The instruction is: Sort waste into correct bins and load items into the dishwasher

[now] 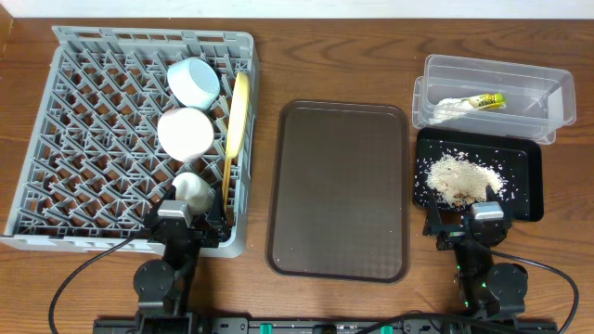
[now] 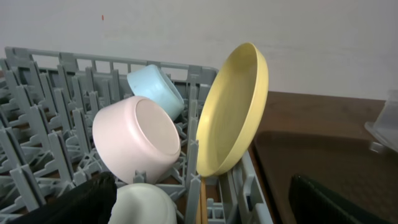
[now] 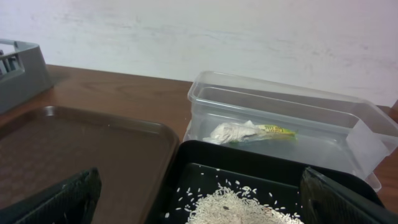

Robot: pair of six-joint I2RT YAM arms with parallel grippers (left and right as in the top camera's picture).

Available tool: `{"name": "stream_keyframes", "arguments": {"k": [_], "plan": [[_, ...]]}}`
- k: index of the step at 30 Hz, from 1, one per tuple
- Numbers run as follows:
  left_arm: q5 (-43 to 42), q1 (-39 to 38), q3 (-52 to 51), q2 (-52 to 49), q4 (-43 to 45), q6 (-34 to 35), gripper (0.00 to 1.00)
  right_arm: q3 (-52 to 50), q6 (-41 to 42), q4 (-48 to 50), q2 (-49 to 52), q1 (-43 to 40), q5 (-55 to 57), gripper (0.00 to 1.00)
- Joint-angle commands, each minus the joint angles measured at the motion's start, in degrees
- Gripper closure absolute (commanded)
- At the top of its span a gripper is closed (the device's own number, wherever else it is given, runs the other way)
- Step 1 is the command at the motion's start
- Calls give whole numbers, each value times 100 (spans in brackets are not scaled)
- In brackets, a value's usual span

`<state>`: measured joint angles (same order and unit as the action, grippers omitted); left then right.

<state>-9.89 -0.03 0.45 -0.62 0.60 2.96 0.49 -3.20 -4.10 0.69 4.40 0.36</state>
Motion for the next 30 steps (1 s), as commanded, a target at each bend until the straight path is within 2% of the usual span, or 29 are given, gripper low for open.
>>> {"name": "stream_keyframes", "arguments": {"k": [1, 30], "plan": [[-116, 22, -22, 39, -369, -55, 11, -17, -52, -20, -35, 50, -44, 1], [-118, 22, -22, -83, -356, -57, 11, -17, -52, -22, -35, 50, -42, 1]]}}
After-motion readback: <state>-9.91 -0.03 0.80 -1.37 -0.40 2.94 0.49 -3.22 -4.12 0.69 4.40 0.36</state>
